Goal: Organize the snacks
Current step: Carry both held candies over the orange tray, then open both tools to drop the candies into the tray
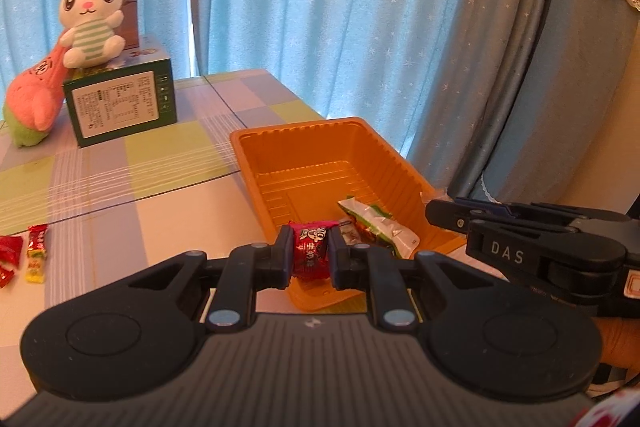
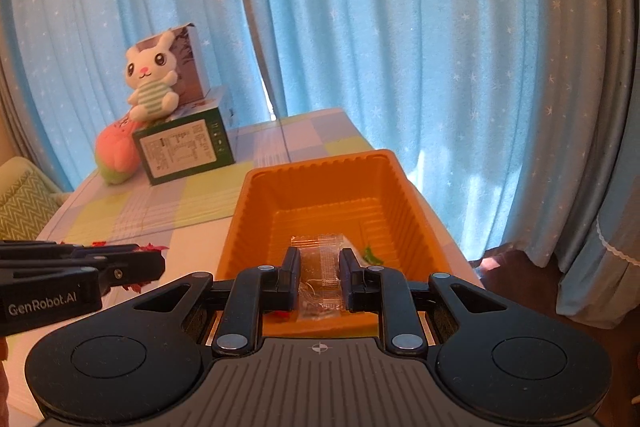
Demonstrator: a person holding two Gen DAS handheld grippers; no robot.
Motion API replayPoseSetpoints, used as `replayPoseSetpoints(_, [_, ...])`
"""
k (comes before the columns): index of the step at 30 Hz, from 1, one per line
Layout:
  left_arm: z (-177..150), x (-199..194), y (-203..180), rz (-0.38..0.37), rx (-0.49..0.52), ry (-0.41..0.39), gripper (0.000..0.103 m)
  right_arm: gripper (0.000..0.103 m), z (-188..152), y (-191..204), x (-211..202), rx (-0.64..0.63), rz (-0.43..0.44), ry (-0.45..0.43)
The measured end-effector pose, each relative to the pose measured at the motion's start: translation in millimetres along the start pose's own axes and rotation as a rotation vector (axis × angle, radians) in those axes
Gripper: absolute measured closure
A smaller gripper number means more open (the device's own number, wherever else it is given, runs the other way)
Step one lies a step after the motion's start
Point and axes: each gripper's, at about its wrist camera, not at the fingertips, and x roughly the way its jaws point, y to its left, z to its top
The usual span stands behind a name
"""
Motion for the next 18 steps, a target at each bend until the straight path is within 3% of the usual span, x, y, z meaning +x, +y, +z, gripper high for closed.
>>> replayPoseSetpoints(18, [5.2,76.8,-5.0,-0.05,-0.008,0.036,0.087,0.082,0.6,-32.7,49.8,0.058,-0.02,0.01])
